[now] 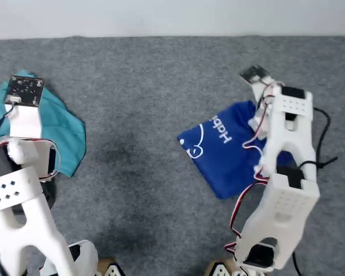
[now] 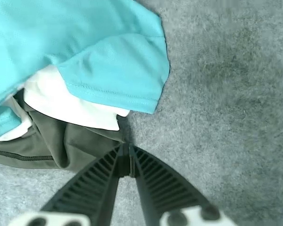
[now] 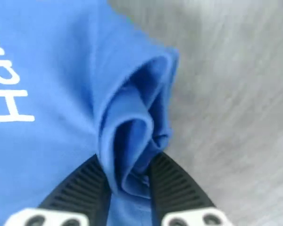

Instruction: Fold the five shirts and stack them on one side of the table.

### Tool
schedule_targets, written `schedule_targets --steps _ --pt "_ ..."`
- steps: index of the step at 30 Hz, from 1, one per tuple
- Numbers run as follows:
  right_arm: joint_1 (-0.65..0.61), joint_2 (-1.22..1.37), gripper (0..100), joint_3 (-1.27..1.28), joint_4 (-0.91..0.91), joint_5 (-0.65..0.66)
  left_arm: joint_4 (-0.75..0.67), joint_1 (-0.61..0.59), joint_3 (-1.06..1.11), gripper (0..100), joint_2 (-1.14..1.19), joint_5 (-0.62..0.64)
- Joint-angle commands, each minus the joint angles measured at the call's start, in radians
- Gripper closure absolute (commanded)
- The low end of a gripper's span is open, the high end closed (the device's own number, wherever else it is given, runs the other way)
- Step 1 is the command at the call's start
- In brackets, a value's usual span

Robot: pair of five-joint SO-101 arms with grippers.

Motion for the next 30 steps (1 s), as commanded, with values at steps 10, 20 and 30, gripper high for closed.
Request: schedule_targets --steps 10,20,30 --pt "-0.127 0.104 95.5 -0.287 -0.013 0.137 -0.023 0.000 0.022 100 -0.025 -0.009" --pt "-0.133 -0.001 72.7 -0.292 0.136 -0.184 -0.040 0.000 0.022 100 -0.025 -0.009" --pt "-0.153 -0.108 72.7 -0.292 0.352 -0.606 -0.052 0.002 0.022 100 -0.023 -0.009"
